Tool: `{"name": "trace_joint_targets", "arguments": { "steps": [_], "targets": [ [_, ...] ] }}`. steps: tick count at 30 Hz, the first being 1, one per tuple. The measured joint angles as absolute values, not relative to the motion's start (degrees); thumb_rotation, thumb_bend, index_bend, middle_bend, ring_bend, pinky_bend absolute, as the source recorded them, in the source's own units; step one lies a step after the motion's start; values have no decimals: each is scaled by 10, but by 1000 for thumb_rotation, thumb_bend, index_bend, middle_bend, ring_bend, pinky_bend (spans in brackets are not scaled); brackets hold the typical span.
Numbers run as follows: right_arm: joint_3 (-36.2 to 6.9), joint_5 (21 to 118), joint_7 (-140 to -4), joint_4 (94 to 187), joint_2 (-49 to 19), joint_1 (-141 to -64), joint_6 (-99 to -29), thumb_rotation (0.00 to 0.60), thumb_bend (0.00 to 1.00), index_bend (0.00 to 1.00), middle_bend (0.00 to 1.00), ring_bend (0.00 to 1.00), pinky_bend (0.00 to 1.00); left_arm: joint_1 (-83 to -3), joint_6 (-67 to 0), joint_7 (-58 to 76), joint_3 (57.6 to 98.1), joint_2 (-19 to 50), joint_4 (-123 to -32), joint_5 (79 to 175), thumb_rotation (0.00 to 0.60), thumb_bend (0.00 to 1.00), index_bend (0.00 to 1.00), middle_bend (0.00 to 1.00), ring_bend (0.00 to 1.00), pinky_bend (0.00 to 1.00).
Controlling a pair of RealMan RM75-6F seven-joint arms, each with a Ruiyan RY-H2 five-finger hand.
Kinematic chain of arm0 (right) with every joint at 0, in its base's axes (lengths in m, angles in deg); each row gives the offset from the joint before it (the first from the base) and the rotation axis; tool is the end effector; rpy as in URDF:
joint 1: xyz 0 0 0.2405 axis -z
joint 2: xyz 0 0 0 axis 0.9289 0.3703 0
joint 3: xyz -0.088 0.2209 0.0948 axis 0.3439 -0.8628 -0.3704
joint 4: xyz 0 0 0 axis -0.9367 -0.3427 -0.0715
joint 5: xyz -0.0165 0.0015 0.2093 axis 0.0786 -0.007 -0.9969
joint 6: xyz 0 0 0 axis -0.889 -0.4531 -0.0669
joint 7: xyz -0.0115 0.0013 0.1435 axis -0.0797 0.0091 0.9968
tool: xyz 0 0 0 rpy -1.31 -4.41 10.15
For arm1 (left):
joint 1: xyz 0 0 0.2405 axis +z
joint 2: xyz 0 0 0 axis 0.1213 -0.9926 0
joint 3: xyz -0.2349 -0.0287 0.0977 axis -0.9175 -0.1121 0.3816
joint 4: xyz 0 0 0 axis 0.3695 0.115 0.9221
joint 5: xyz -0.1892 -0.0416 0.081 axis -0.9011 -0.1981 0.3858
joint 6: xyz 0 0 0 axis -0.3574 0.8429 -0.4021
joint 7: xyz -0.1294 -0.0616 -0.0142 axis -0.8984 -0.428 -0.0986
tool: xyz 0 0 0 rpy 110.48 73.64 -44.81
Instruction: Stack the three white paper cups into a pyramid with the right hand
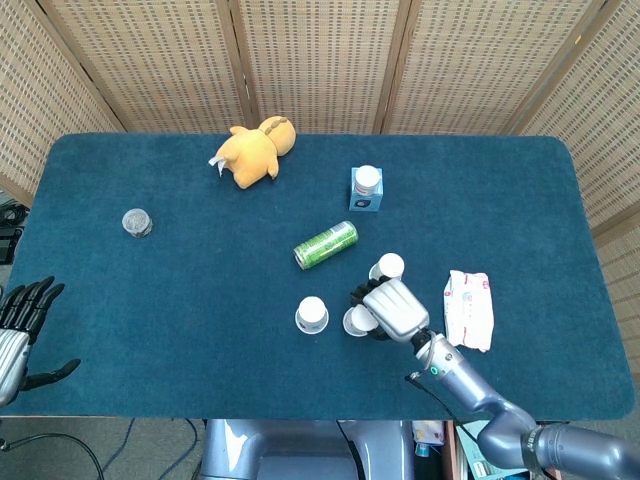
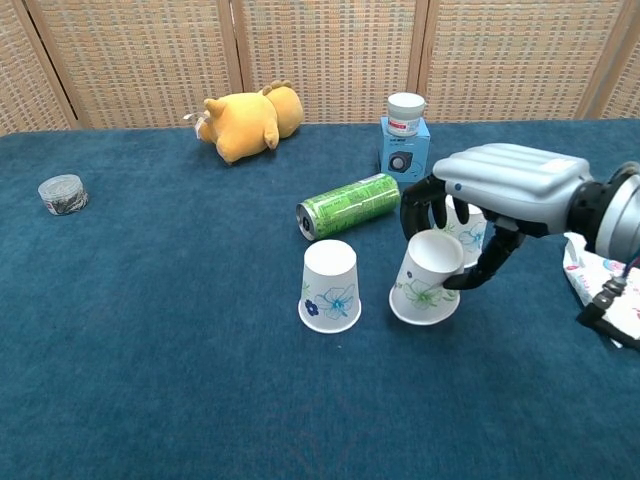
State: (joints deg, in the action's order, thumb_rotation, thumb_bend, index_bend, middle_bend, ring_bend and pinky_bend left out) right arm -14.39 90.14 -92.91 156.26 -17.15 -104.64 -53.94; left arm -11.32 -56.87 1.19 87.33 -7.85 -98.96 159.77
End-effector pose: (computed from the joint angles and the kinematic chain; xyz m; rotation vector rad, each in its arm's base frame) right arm -0.1362 -0.3048 -0.0076 2.0603 -0.7179 1.0072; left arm -0.2984 0.1618 0.1700 -1.4808 -0.9403 -1.0088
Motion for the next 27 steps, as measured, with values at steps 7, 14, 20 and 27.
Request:
{"name": "trace_joint_targets", "arguments": {
  "steps": [7, 14, 20, 27],
  "targets": [
    [-153, 862, -973, 1529, -214, -1064, -536, 600, 386, 496, 557, 453, 505, -116, -561, 3, 873, -80, -987, 1593, 600, 168, 0, 0, 0, 0],
    [-162, 837, -998, 1518, -236, -1079, -536, 600, 386, 496, 557, 453, 505, -121, -550, -7, 870, -82, -985, 1583, 600, 168, 0, 0, 0, 0],
    [-162, 816, -1019, 1519, -244, -1091, -533, 600, 387, 496, 560, 453, 505, -124, -544, -9, 869, -82, -983, 1578, 600, 168, 0, 0, 0, 0],
    [-162, 798, -1039, 1540, -243, -1104, -532, 600, 386, 496, 559, 453, 505, -126, -538, -5, 869, -81, -984, 1575, 600, 168, 0, 0, 0, 0]
  ]
}}
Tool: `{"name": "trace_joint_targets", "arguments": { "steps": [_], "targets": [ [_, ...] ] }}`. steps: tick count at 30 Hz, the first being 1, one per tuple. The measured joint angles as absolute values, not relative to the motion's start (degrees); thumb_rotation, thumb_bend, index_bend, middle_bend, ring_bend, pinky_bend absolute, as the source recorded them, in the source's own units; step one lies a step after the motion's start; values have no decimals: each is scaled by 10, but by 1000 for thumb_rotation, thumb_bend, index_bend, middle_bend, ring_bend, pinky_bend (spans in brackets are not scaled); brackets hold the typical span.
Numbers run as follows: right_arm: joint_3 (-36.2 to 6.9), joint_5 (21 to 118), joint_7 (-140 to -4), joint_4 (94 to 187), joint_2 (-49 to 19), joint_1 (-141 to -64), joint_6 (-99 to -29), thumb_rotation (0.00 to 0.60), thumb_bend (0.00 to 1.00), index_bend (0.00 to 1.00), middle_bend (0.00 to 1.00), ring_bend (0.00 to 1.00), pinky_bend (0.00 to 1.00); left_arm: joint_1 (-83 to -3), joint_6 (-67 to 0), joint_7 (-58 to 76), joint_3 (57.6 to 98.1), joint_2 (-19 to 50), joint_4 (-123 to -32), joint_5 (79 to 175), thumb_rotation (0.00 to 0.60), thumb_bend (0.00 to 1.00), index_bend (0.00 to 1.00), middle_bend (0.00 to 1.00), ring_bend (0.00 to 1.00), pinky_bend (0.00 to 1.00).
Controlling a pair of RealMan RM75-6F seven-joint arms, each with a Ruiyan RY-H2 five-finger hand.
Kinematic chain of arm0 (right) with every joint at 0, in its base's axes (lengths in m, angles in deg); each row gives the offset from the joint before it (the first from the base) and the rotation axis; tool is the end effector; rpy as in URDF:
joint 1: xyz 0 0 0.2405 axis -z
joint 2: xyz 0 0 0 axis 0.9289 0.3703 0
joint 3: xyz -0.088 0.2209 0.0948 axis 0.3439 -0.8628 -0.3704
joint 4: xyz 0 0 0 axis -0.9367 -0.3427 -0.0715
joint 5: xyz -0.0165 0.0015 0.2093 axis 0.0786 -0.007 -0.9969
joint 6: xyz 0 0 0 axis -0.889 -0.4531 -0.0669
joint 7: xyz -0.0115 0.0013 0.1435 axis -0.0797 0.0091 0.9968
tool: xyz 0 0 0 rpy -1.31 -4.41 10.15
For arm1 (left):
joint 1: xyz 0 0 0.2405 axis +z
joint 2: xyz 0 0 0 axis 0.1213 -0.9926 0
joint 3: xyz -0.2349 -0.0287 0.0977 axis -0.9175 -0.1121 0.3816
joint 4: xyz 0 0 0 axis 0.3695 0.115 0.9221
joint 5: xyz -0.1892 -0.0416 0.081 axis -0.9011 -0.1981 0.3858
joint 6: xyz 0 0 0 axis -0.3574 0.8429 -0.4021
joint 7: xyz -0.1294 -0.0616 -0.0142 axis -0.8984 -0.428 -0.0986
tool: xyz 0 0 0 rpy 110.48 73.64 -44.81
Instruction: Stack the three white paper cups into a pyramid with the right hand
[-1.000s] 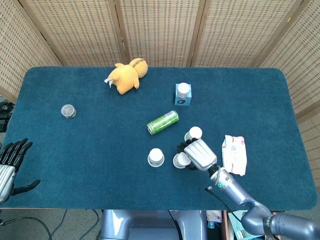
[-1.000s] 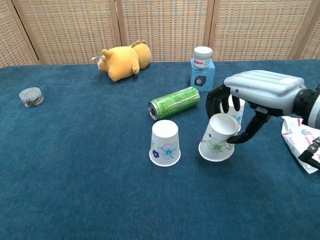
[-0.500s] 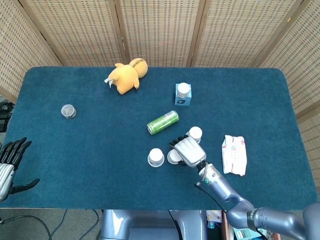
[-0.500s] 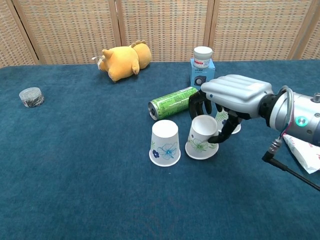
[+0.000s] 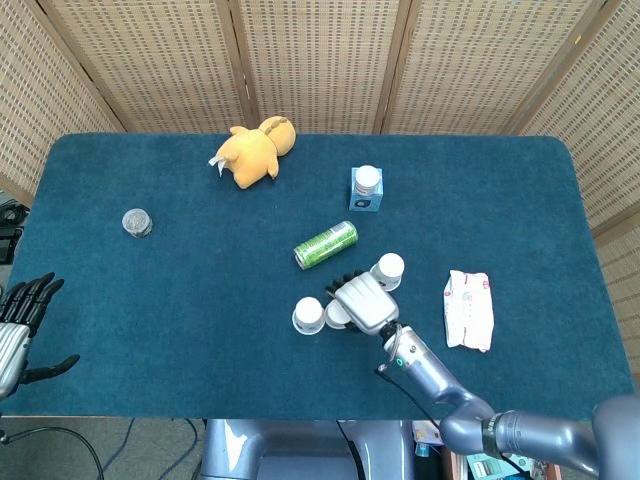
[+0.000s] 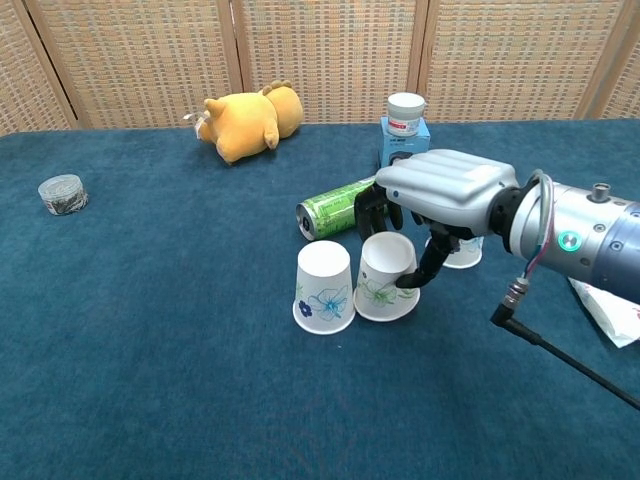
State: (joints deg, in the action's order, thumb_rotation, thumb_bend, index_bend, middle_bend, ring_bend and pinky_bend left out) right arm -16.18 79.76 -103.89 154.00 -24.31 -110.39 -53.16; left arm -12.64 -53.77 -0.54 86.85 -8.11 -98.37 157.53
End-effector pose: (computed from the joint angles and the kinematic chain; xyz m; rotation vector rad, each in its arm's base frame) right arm -0.1021 -0.3184 -0.0391 2.0569 -0.6840 0.9632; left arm -0.3047 0.1711 0.1689 -1.4763 -0.9855 -0.9836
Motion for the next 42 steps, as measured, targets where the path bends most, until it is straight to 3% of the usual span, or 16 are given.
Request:
{"name": "trace_joint_targets", "arguments": {
  "steps": [3, 5, 7, 9, 10, 14, 22, 29, 35, 42],
  "targets": [
    [-160, 792, -1041, 1545, -243, -1109, -535, 600, 380, 494, 531, 450, 505, -128, -533, -6, 868, -81, -984, 1572, 600, 168, 0, 0, 0, 0],
    [-157, 790, -1040, 1547, -242, -1111, -533, 600, 277, 421, 428, 384, 466, -128, -534, -5, 868, -81, -984, 1572, 600, 169, 0, 0, 0, 0],
    [-155, 780, -1040, 1552, -238, -1112, -526, 600, 75, 203, 176, 162, 284, -127, -535, -5, 868, -81, -984, 1573, 600, 168, 0, 0, 0, 0],
    [-154, 764, -1047, 1561, -232, -1114, -522, 600, 6, 64, 27, 22, 134, -127, -536, -5, 868, -81, -984, 1572, 600, 168, 0, 0, 0, 0],
    [-154, 759, -1052, 1566, -229, -1115, -521, 600, 0, 25, 1, 0, 80, -127, -536, -5, 868, -81, -984, 1572, 600, 168, 0, 0, 0, 0],
    [-151, 753, -1060, 1591, -214, -1116, -529, 600, 0, 0, 0, 0, 1, -128, -535, -7, 868, -81, -984, 1572, 600, 169, 0, 0, 0, 0],
    [-165, 780, -1045, 1615, -170, -1112, -573, 600, 0, 36, 34, 0, 0, -131, -528, -4, 866, -80, -982, 1566, 600, 168, 0, 0, 0, 0],
    [-197, 713, -1032, 1577, -154, -1123, -557, 600, 0, 63, 101, 0, 0, -132, -528, 12, 860, -74, -982, 1557, 600, 168, 0, 0, 0, 0],
    [-207, 616, -1011, 1532, -145, -1139, -495, 600, 0, 86, 139, 19, 99, -134, -524, 10, 857, -73, -979, 1551, 600, 168, 0, 0, 0, 0],
    [-184, 583, -1002, 1495, -140, -1158, -454, 600, 0, 102, 181, 69, 176, -135, -522, 15, 854, -72, -980, 1544, 600, 168, 0, 0, 0, 0]
  ]
}}
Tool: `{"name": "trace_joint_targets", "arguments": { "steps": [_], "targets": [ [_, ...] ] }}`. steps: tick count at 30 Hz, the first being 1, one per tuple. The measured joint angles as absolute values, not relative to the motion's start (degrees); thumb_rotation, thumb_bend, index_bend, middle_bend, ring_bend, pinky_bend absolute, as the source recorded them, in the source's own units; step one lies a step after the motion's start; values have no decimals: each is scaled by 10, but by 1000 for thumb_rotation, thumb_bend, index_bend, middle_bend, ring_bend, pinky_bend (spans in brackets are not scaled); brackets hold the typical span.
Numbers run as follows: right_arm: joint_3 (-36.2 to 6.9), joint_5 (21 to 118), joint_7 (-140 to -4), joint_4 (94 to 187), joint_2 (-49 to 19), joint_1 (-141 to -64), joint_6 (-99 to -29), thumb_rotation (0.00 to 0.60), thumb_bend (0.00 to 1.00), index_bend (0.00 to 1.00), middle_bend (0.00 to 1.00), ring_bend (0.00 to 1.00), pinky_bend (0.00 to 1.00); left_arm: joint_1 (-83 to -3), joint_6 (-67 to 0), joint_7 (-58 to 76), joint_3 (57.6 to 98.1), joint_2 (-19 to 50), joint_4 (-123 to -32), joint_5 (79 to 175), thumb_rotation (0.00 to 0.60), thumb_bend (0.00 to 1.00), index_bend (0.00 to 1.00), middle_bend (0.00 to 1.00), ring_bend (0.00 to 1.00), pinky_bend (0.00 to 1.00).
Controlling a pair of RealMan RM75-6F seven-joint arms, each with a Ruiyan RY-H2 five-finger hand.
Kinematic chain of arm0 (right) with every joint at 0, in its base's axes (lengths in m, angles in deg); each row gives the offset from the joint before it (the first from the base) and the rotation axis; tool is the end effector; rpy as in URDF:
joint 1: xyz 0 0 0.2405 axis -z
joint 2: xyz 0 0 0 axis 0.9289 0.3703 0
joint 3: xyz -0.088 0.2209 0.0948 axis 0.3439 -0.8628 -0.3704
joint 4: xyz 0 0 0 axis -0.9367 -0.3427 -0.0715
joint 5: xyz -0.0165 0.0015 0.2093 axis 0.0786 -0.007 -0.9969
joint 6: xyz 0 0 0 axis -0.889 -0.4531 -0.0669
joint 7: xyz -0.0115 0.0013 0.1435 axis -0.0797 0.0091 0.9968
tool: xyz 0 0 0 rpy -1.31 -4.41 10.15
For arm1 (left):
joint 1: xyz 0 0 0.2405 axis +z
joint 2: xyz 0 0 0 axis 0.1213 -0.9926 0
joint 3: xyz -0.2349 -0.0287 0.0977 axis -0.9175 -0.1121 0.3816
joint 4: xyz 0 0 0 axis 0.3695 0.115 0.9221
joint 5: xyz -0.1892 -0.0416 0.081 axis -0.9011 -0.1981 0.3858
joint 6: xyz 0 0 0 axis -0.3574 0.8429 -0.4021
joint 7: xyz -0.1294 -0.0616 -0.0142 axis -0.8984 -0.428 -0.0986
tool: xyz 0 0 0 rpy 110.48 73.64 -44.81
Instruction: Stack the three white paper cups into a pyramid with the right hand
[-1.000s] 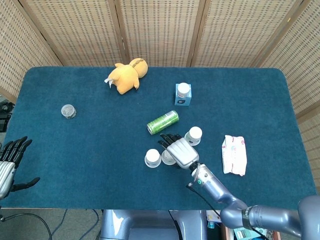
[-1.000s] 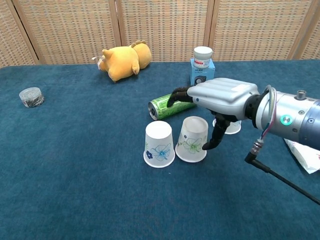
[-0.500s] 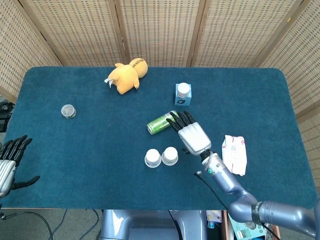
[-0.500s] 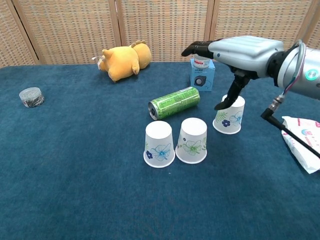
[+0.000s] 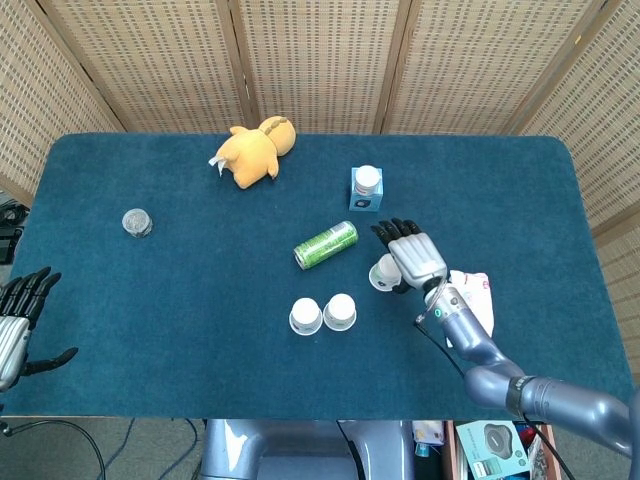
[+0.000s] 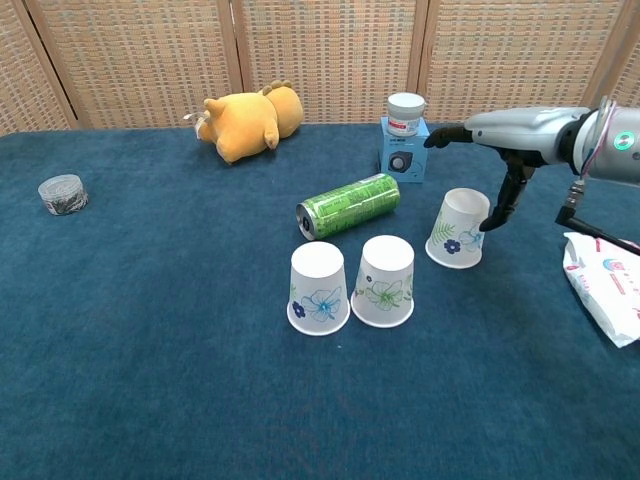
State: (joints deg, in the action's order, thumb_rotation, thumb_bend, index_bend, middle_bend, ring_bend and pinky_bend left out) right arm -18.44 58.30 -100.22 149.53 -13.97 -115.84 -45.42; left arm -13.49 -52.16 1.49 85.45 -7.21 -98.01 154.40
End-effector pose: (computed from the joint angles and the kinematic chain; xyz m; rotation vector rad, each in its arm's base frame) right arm -0.1516 -0.3892 0.0179 1.8671 -0.9247 0.7443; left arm -0.3087 0.1815 0.1675 -1.4476 -0.9750 -0.9497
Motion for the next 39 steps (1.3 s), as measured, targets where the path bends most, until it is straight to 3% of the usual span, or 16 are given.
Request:
{"name": "trace_joint_targets", "arguments": {
  "steps": [5, 10, 15, 25, 33, 39],
  "targets": [
    [-179, 577, -985, 1476, -146, -1165, -449, 600, 10, 170, 272, 182, 316, -136, -518, 16, 853, -72, -981, 1540, 600, 168, 0, 0, 0, 0],
    [-177, 584, -963, 1449, -160, -1168, -447, 600, 92, 303, 423, 346, 460, -136, -517, 14, 854, -73, -981, 1540, 600, 168, 0, 0, 0, 0],
    [-172, 586, -946, 1426, -170, -1171, -437, 600, 136, 335, 462, 388, 479, -137, -516, 14, 854, -73, -981, 1539, 600, 168, 0, 0, 0, 0],
    [-171, 608, -895, 1407, -186, -1169, -439, 600, 321, 528, 585, 482, 508, -138, -512, 18, 854, -71, -982, 1537, 600, 167, 0, 0, 0, 0],
    [-174, 634, -864, 1411, -186, -1165, -448, 600, 342, 538, 595, 492, 512, -139, -511, 19, 854, -71, -982, 1537, 600, 168, 0, 0, 0, 0],
    [-186, 648, -854, 1478, -149, -1160, -466, 600, 354, 538, 593, 492, 512, -141, -505, 16, 855, -71, -981, 1537, 600, 168, 0, 0, 0, 0]
  ]
}}
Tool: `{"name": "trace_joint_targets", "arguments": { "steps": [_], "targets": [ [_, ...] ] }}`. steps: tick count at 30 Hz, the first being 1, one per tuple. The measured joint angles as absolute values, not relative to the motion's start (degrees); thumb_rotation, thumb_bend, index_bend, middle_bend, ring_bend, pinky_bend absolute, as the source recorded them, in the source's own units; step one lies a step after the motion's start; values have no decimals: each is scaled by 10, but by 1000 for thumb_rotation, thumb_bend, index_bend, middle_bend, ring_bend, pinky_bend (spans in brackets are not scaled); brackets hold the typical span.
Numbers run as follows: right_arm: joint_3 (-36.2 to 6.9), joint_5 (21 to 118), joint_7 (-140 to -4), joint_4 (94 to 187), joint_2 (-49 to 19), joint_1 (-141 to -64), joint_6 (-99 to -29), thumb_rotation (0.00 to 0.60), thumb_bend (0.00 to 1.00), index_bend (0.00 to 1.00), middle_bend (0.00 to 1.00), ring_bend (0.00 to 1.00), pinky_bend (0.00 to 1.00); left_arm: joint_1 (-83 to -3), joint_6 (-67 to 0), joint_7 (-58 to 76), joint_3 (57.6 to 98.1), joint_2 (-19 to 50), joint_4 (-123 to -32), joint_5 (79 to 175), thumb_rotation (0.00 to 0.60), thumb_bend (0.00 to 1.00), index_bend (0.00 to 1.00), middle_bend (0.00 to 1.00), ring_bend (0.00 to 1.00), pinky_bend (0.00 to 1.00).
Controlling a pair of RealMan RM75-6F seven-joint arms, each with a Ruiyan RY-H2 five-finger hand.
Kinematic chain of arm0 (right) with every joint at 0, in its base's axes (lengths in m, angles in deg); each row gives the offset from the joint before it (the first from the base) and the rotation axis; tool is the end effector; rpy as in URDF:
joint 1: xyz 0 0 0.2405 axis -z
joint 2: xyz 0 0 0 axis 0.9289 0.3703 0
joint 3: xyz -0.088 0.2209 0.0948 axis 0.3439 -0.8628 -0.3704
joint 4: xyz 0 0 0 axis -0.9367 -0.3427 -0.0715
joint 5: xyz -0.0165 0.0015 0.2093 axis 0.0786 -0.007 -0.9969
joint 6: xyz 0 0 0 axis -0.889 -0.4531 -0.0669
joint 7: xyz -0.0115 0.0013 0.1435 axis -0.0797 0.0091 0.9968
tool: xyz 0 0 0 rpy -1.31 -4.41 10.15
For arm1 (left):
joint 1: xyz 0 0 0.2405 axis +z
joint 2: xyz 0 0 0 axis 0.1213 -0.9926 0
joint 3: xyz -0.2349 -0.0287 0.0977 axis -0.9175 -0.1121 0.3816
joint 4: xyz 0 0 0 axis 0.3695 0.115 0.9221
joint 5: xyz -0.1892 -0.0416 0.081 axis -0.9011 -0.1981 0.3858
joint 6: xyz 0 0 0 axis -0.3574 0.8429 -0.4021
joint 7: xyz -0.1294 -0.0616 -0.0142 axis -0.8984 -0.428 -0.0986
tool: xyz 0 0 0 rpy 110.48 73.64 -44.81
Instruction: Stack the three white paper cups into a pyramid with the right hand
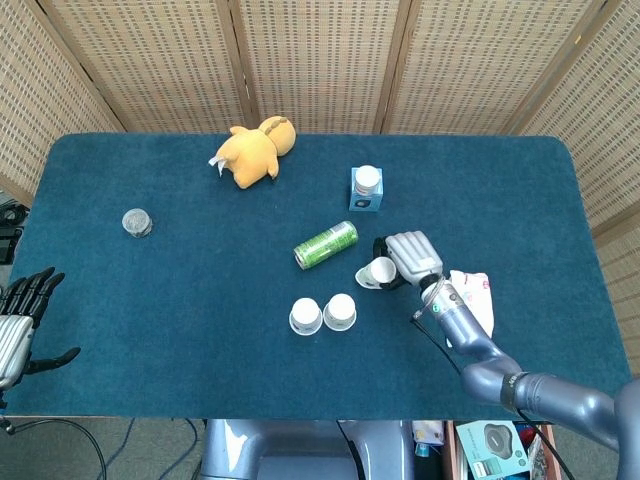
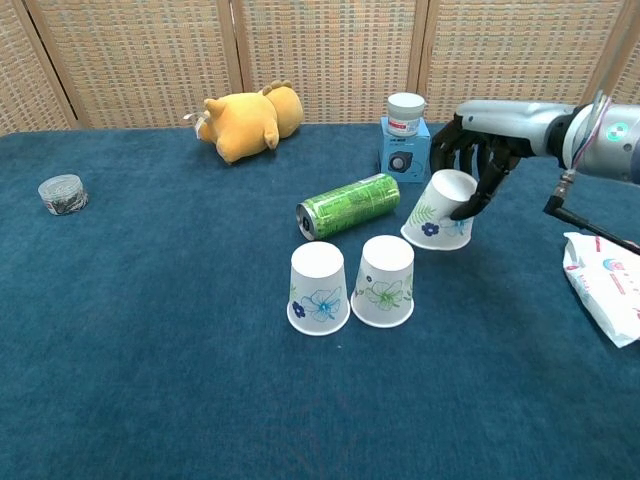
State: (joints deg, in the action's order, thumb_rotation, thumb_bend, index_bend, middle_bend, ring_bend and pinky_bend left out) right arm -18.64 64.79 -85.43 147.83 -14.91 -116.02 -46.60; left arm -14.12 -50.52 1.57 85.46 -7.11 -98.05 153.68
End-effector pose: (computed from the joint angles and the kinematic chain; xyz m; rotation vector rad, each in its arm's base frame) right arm -0.1416 -0.3920 0.0180 1.8244 -1.0497 0.9326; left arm -0.3099 0.1846 0.1639 -1.4566 -0.9954 -0.9326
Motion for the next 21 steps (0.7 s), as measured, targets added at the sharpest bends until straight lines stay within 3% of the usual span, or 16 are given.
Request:
{"name": "trace_joint_targets", "arguments": {
  "steps": [11, 21],
  "targets": [
    [-210, 678, -892, 1716, -45, -1154, -520, 600, 362, 538, 591, 492, 512, -140, -511, 4, 857, -76, -981, 1545, 600, 169, 0, 0, 0, 0],
    [-199, 591, -1029, 1758, -81, -1209, -543, 600, 378, 538, 584, 492, 512, -139, -512, -2, 858, -79, -982, 1545, 600, 169, 0, 0, 0, 0]
  ]
}}
